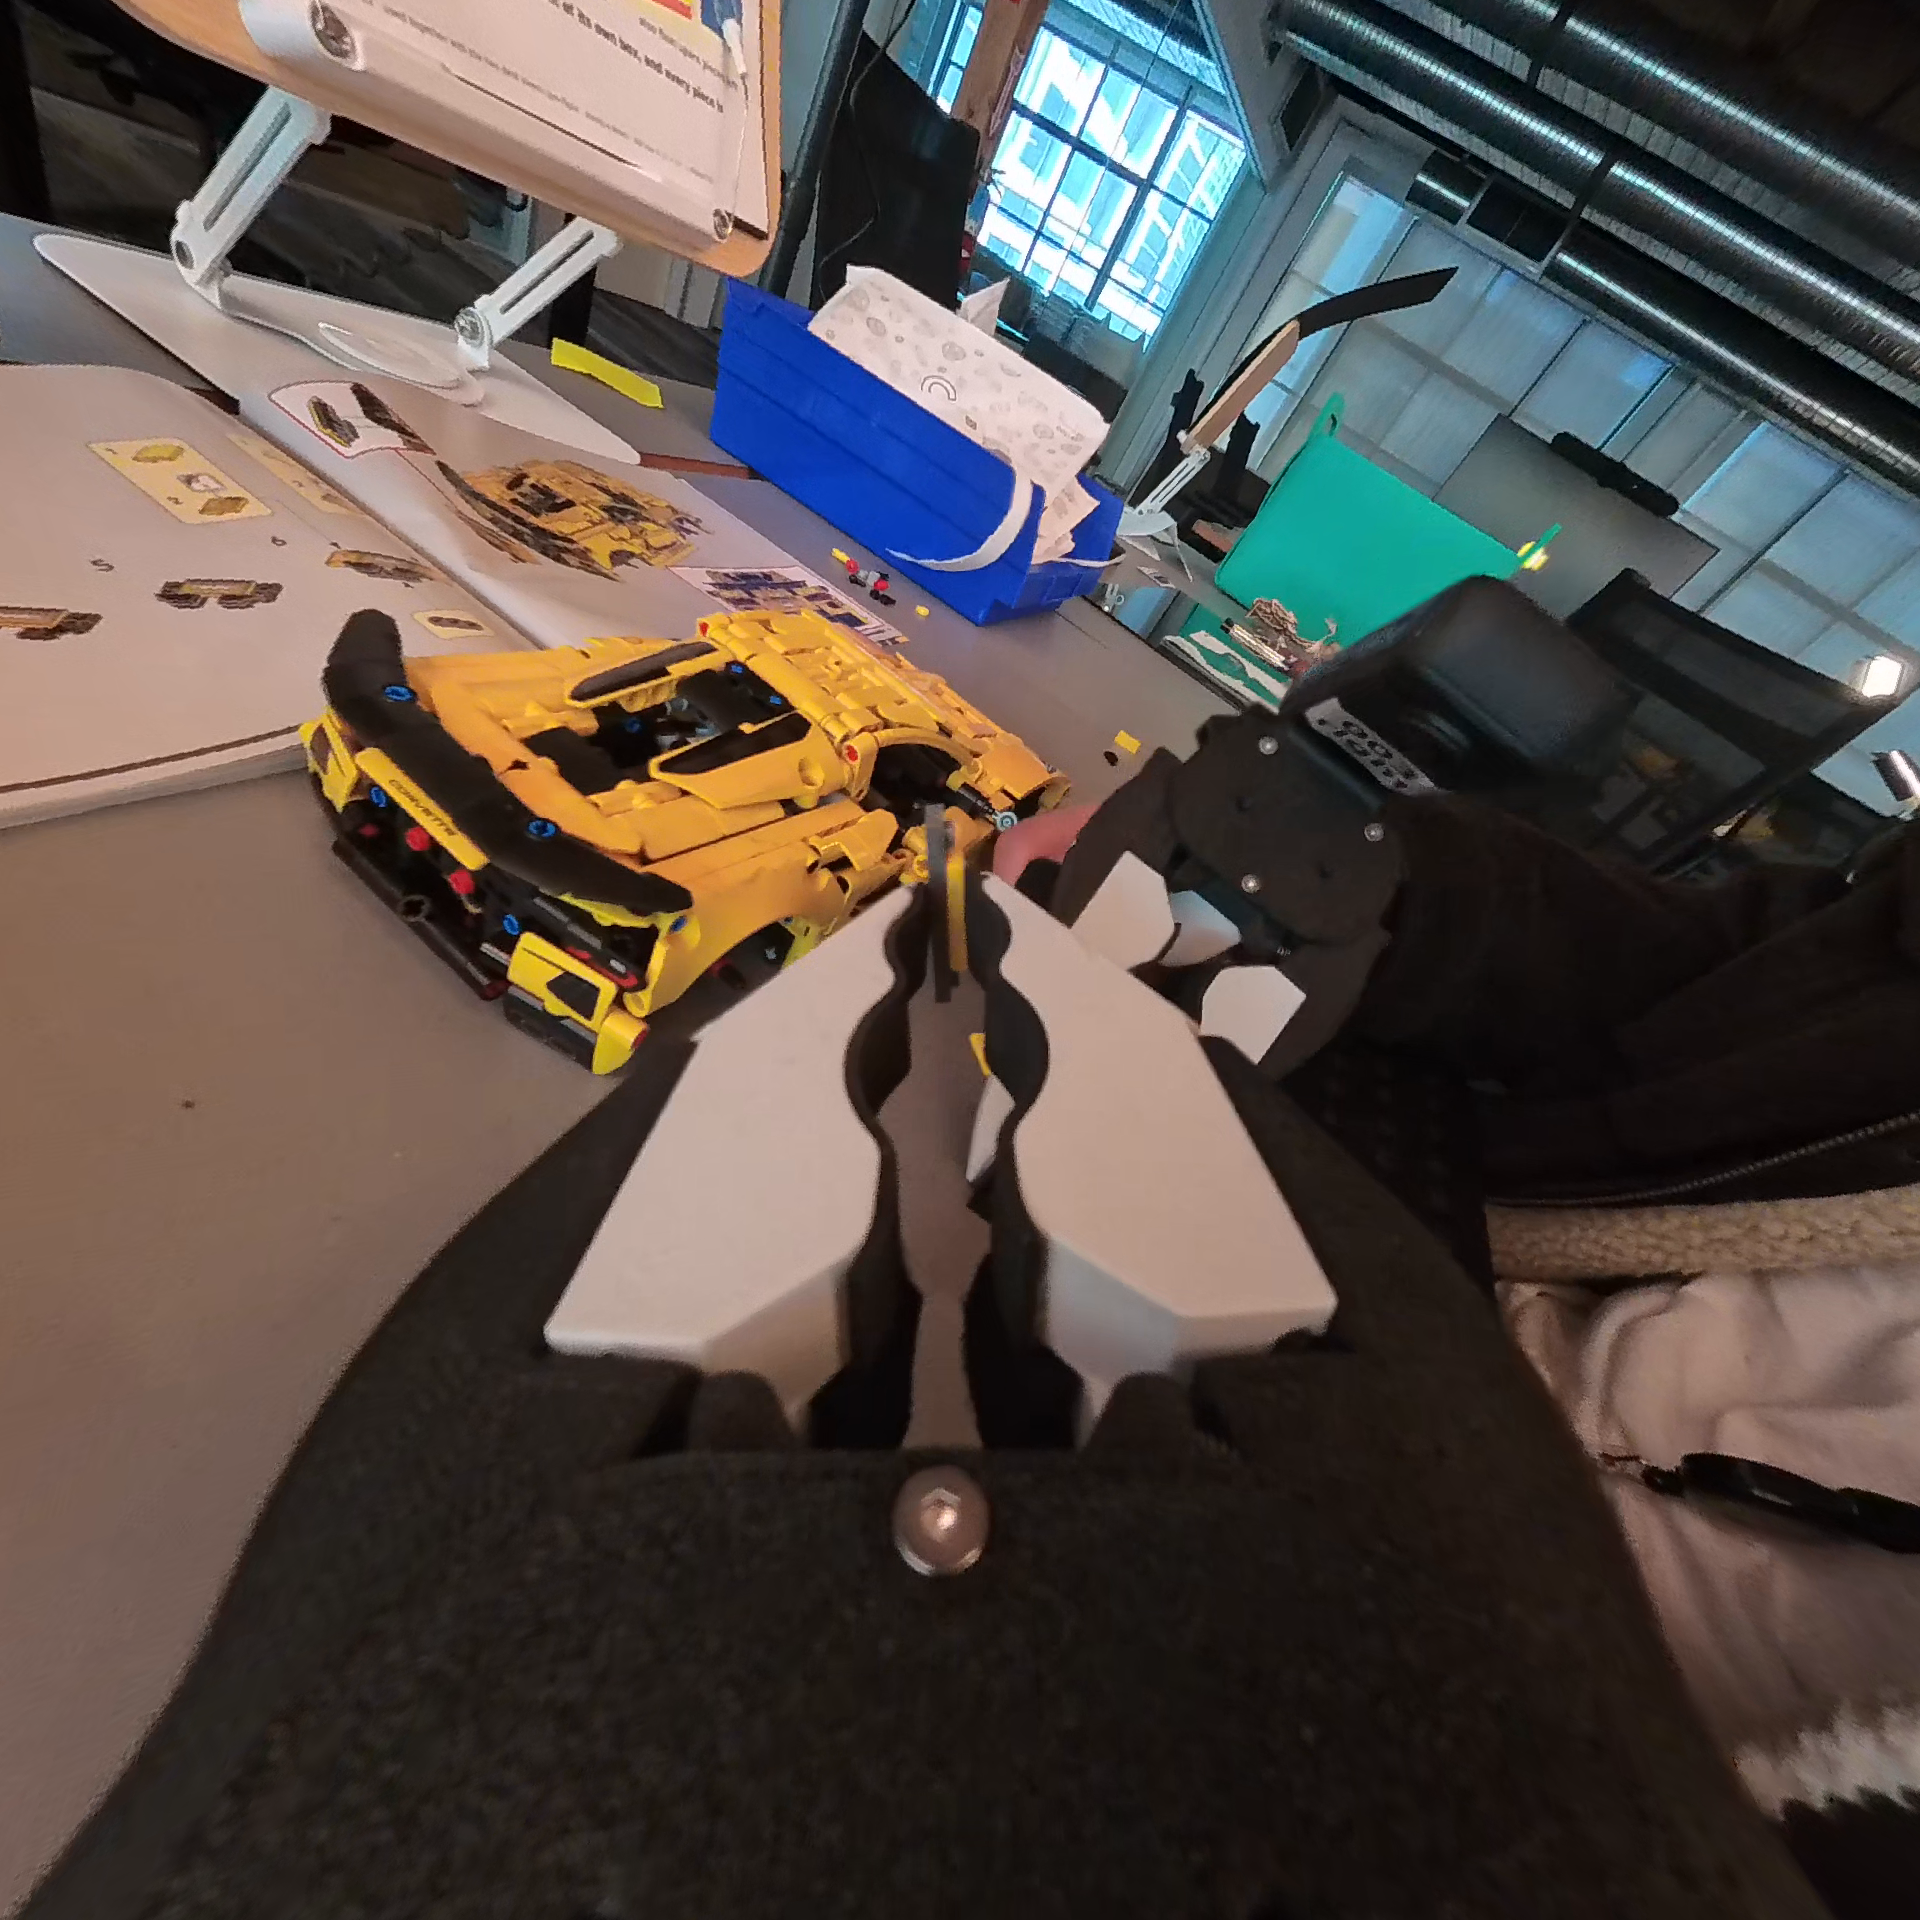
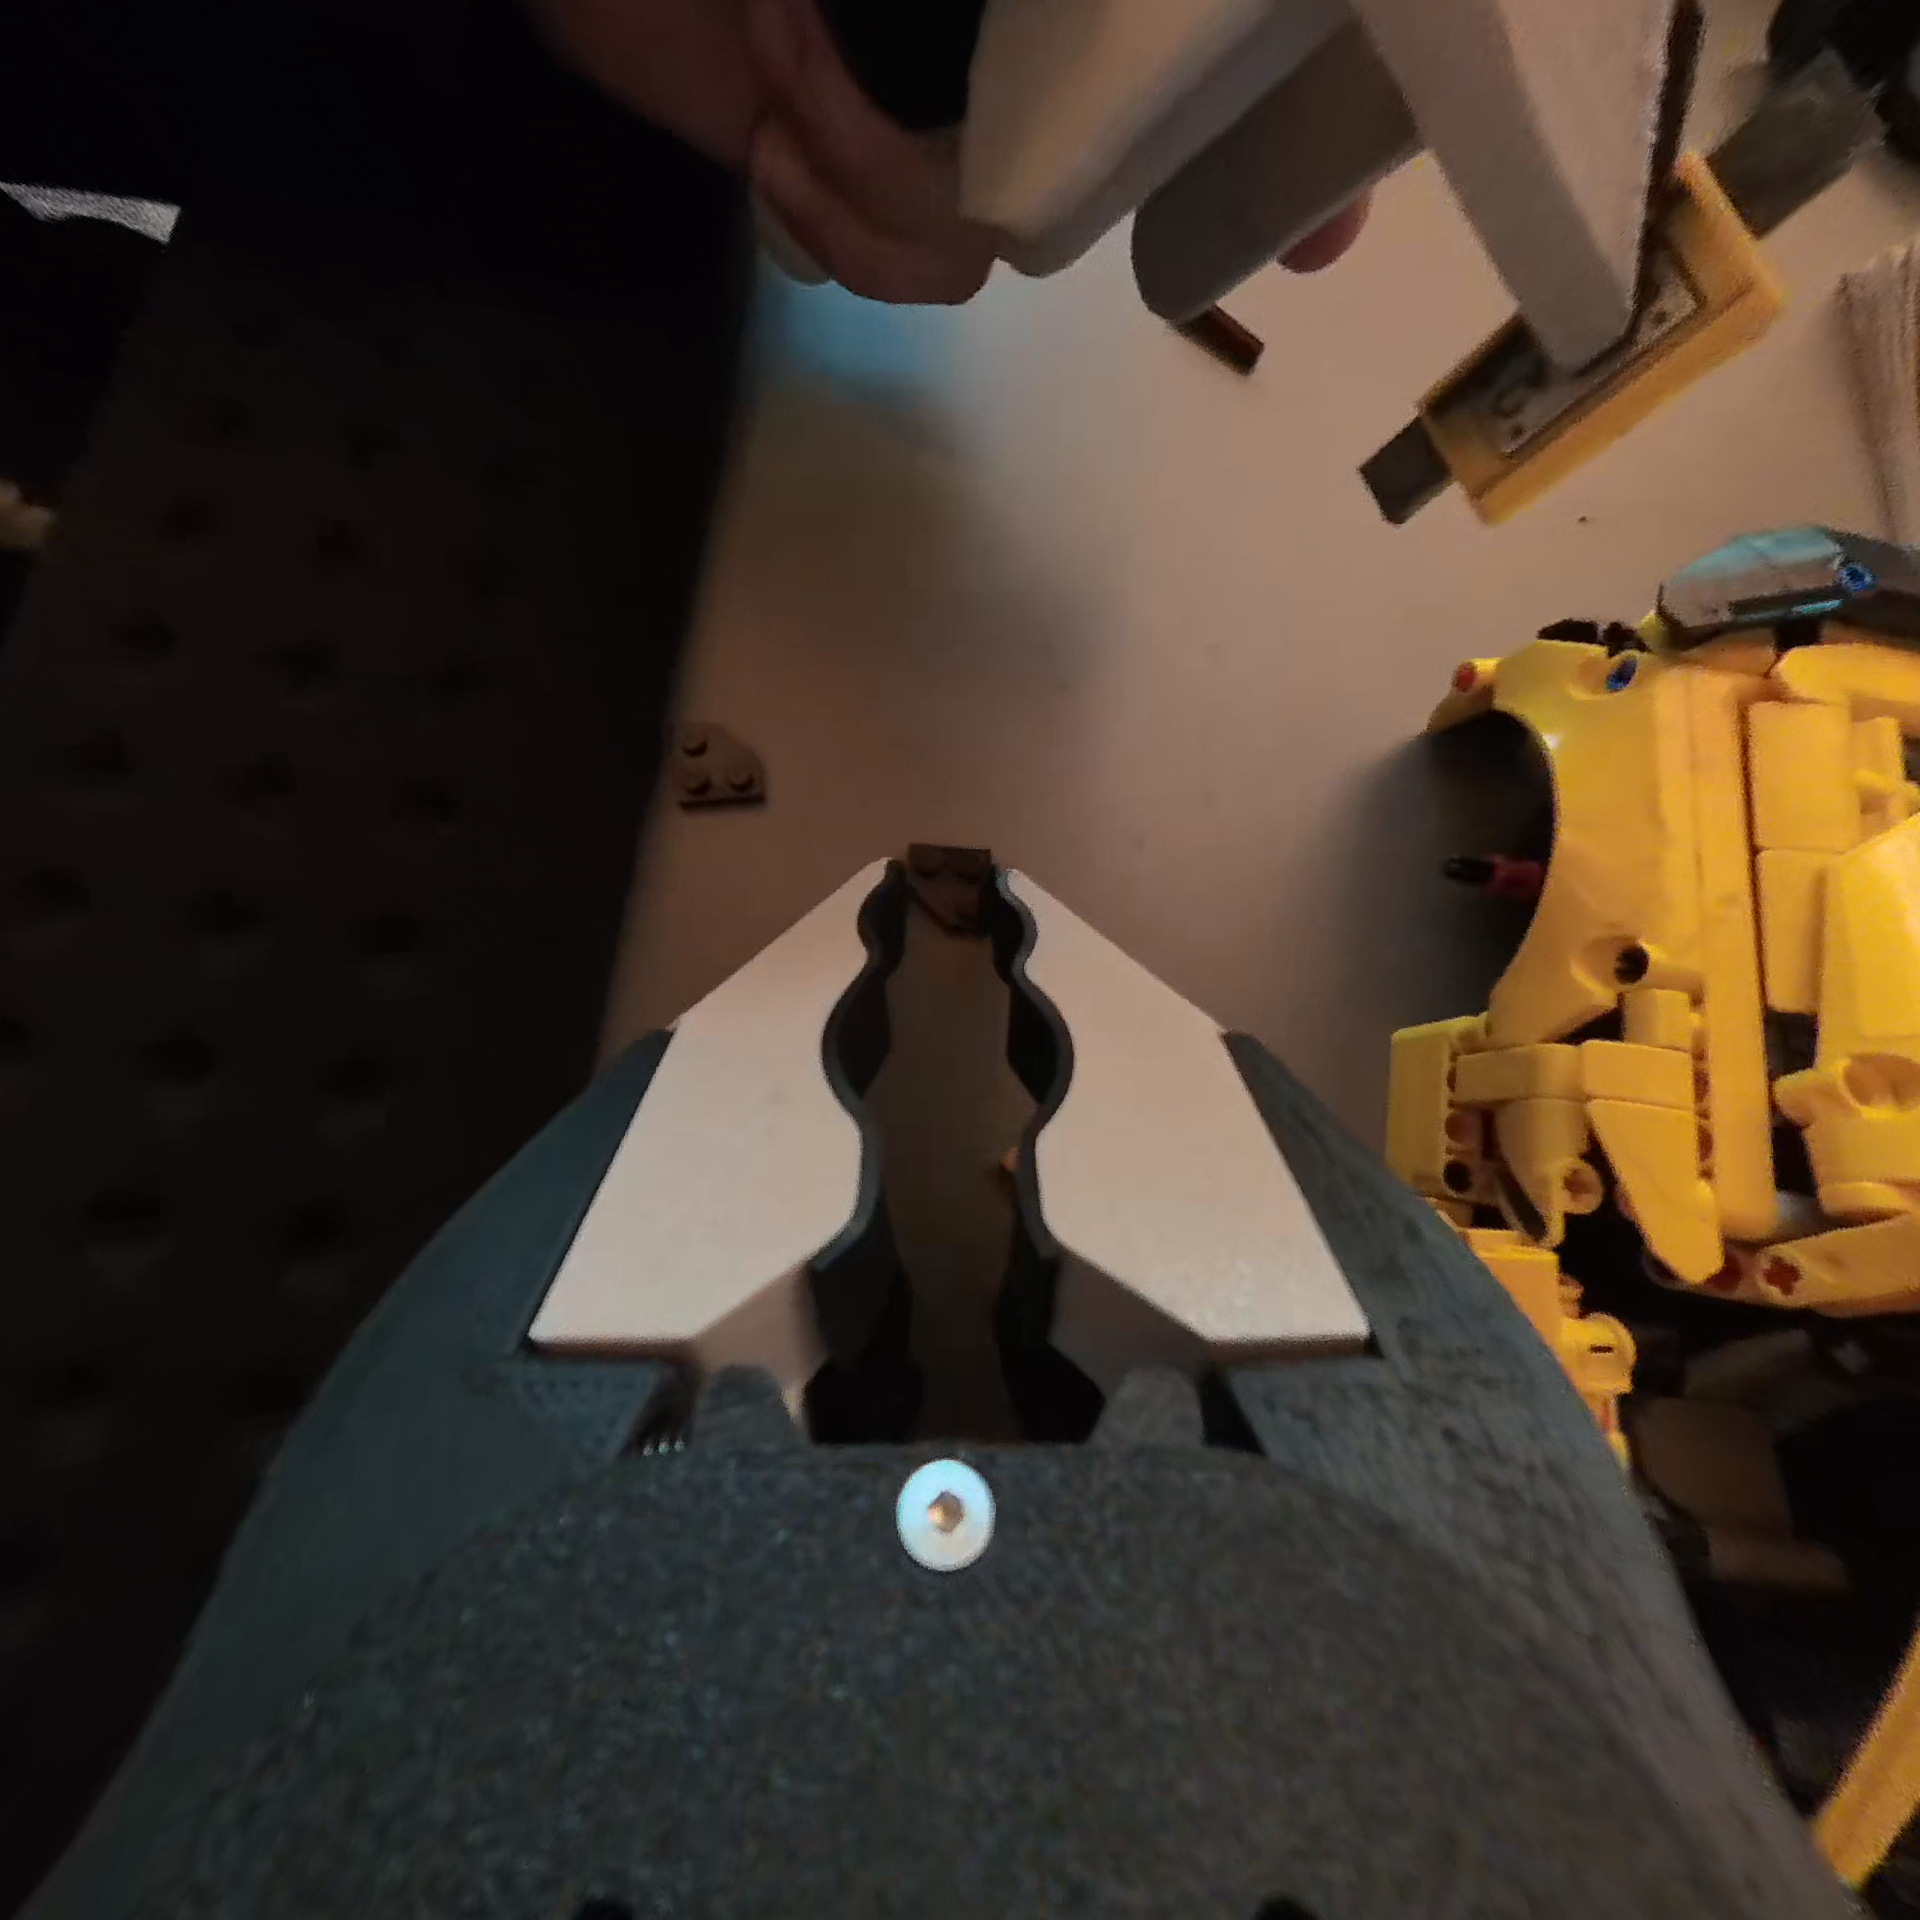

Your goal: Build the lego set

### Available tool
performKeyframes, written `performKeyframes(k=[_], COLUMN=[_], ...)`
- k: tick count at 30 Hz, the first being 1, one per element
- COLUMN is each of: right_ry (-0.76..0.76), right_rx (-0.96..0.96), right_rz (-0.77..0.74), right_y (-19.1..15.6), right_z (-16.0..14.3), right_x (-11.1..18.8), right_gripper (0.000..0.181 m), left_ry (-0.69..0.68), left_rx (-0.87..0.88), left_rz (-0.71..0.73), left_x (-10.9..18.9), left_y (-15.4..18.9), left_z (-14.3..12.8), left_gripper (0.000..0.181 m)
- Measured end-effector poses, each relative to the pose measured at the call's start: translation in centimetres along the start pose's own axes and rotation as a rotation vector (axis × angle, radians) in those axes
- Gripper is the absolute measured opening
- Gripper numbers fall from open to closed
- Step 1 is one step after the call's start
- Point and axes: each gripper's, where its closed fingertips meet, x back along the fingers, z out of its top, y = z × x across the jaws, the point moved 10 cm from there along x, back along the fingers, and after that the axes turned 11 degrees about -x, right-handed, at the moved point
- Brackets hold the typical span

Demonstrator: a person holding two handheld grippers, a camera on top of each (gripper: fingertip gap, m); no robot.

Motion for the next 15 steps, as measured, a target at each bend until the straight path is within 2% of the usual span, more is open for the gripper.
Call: performKeyframes(k=[2,4,7,10,12,15], right_ry=[-0.023,-0.013,0.128,0.294,0.394,0.434], right_rx=[0.065,0.181,0.306,0.228,0.166,0.154], right_rz=[-0.021,-0.122,-0.235,-0.337,-0.305,-0.325], right_y=[0.0,0.3,0.7,1.6,1.7,1.3], right_z=[0.2,0.3,1.0,2.0,2.7,3.4], right_x=[0.2,0.8,1.9,3.1,3.8,4.0], right_gripper=[0.016,0.016,0.016,0.016,0.016,0.016], left_ry=[0.007,0.024,0.056,0.085,0.105,0.119], left_rx=[0.032,0.075,0.131,0.183,0.209,0.241], left_rz=[-0.013,-0.04,-0.075,-0.117,-0.143,-0.177], left_x=[0.1,0.2,0.3,0.4,0.4,0.4], left_y=[-0.2,-0.4,-0.7,-0.8,-0.8,-0.9], left_z=[-0.1,-0.1,-0.1,-0.1,0.0,-0.1], left_gripper=[0.006,0.006,0.006,0.005,0.005,0.005])
